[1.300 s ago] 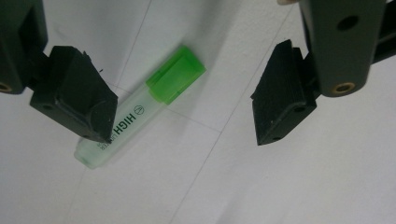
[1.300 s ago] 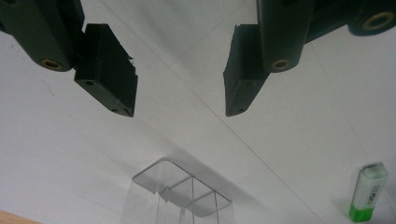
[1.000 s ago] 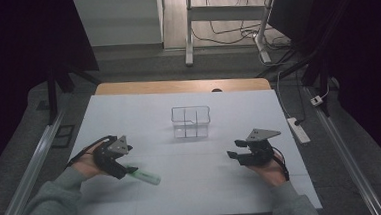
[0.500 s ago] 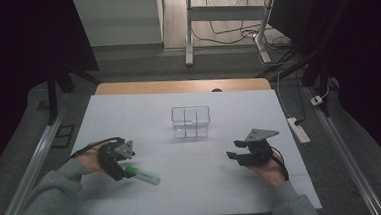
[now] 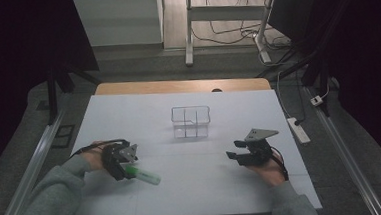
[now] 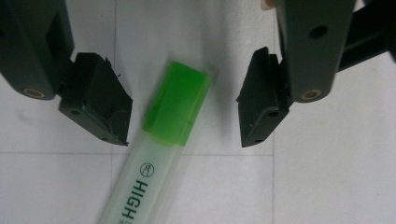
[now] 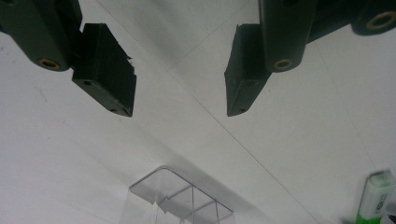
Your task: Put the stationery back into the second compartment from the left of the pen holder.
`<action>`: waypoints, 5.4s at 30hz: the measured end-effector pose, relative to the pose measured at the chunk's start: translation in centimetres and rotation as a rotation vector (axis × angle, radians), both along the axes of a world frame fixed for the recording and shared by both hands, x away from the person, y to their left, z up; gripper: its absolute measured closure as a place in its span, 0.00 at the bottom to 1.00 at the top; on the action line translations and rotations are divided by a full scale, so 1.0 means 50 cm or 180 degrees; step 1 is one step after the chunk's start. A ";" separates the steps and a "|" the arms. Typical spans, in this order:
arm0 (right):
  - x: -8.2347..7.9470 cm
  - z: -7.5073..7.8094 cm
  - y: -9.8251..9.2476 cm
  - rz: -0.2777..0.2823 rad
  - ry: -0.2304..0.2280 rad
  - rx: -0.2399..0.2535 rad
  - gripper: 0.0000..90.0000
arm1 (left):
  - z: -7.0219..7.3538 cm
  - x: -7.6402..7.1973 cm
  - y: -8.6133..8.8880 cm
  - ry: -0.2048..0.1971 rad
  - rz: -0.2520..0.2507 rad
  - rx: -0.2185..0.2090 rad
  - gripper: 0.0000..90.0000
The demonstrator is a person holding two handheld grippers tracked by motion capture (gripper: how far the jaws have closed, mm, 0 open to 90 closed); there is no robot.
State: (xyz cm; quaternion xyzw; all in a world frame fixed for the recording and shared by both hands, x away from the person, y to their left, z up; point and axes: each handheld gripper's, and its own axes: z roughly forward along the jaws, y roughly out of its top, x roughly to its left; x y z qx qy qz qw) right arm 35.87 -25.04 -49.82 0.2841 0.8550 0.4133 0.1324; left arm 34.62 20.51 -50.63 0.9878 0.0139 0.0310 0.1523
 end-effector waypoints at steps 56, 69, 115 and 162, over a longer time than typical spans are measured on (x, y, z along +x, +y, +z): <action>-0.018 0.023 0.028 0.0143 -0.0137 -0.0028 0.45 | 0.033 -0.061 -0.065 -0.0372 0.0720 -0.0500 0.74; -0.029 0.034 0.097 0.0506 -0.0126 -0.0095 0.40 | 0.037 -0.059 -0.150 -0.0337 0.0665 -0.0438 0.74; -0.060 -0.001 0.236 0.1671 -0.0011 -0.1209 0.64 | 0.044 -0.079 -0.276 -0.0250 0.0273 -0.0439 0.74; -0.043 0.028 0.175 0.1044 -0.0516 -0.0317 0.73 | 0.050 -0.040 -0.169 0.0072 0.1760 -0.2189 0.30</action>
